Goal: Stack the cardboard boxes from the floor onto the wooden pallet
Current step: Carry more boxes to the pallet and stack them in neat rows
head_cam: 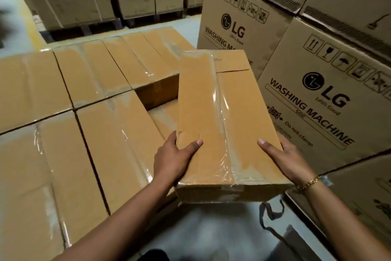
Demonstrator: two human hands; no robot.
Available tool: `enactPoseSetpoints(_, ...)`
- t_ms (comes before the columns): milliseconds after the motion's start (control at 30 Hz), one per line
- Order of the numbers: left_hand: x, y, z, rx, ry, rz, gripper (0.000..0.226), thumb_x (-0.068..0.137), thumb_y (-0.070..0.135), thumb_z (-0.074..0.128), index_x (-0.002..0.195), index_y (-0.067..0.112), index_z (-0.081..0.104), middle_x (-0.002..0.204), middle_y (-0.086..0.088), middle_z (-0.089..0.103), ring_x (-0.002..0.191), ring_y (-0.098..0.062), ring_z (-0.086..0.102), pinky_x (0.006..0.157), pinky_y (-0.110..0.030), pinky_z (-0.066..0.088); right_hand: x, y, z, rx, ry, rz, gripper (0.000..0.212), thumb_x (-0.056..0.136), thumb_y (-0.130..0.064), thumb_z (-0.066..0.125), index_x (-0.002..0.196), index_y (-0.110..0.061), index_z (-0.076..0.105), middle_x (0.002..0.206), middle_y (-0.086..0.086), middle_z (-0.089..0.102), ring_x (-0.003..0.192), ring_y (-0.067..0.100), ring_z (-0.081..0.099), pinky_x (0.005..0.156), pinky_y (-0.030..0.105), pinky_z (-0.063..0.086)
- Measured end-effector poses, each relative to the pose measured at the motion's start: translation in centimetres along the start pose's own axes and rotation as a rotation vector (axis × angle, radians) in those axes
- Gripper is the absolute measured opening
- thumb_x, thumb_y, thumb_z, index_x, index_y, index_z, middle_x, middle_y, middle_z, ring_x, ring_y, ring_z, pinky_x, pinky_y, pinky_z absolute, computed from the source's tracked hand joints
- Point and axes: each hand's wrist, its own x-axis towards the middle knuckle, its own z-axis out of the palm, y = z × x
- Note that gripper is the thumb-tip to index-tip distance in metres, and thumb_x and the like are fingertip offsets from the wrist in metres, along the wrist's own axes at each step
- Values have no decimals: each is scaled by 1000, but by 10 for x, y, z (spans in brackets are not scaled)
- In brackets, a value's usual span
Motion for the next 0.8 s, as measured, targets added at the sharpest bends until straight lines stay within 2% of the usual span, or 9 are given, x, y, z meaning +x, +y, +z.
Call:
enactPoseSetpoints(100, 0, 9, 36, -19, 91, -60, 67, 81, 73, 70, 133, 33, 60, 116, 15, 71, 101, -16, 67, 84, -33, 54, 38, 8, -27, -32, -78, -47, 68, 78, -76, 65, 135, -43, 55, 124, -15, 66, 110, 13, 65, 94, 42, 54)
enactPoseSetpoints(200, 7, 10, 63, -38, 159, -124, 84, 73, 84, 65, 140, 33, 56, 119, 14, 73, 106, -17, 69, 92, -37, 57, 72, 7, -41, -25, -141, -75, 63, 75, -75, 64, 129, -46, 53, 119, -17, 66, 102, 8, 66, 78, 31, 52)
enactPoseSetpoints(267, 15, 9, 76, -32, 194, -166, 95, 68, 90, 59, 144, 34, 53, 122, 13, 72, 109, -18, 69, 94, -40, 57, 96, 7, -41, -42, -168, -96, 80, 63, -92, 62, 128, -47, 52, 113, -21, 65, 98, 8, 66, 76, 31, 52)
enactPoseSetpoints(300, 20, 7, 81, -27, 209, -189, 98, 67, 92, 57, 145, 34, 52, 125, 12, 71, 111, -19, 68, 95, -41, 57, 108, 8, -39, -56, -189, -101, 86, 60, -94, 62, 130, -47, 51, 111, -23, 64, 96, 7, 66, 74, 31, 51)
enactPoseSetpoints(400, 34, -5, 95, -12, 242, -251, 105, 65, 98, 51, 149, 36, 47, 132, 10, 69, 116, -21, 67, 96, -42, 56, 140, 12, -25, -66, -267, -91, 76, 73, -80, 69, 136, -40, 52, 111, -19, 66, 96, 11, 68, 70, 30, 51)
enactPoseSetpoints(533, 54, -26, 109, -5, 273, -302, 106, 64, 103, 46, 149, 39, 45, 129, 13, 70, 112, -17, 68, 93, -40, 57, 180, 22, -2, -69, -359, -104, 72, 75, -77, 71, 133, -38, 53, 115, -14, 68, 98, 9, 67, 69, 26, 50)
enactPoseSetpoints(600, 64, -37, 116, -10, 290, -323, 109, 64, 103, 46, 151, 37, 44, 128, 13, 70, 109, -16, 69, 91, -39, 58, 204, 33, 11, -96, -373, -105, 88, 64, -83, 65, 137, -37, 52, 119, -11, 68, 102, 12, 67, 73, 29, 52)
enactPoseSetpoints(700, 72, -51, 127, -1, 311, -362, 111, 65, 102, 47, 153, 34, 42, 120, 10, 73, 99, -16, 71, 84, -36, 59, 235, 60, 28, -143, -390, -103, 108, 63, -89, 61, 152, -30, 46, 140, -3, 61, 125, 23, 60, 101, 49, 52)
enactPoseSetpoints(800, 75, -60, 138, -8, 340, -386, 97, 73, 91, 58, 151, 35, 43, 112, 11, 74, 93, -15, 71, 79, -30, 57, 261, 90, 42, -135, -431, -79, 107, 65, -93, 63, 155, -38, 40, 151, -3, 54, 136, 25, 53, 111, 57, 46)
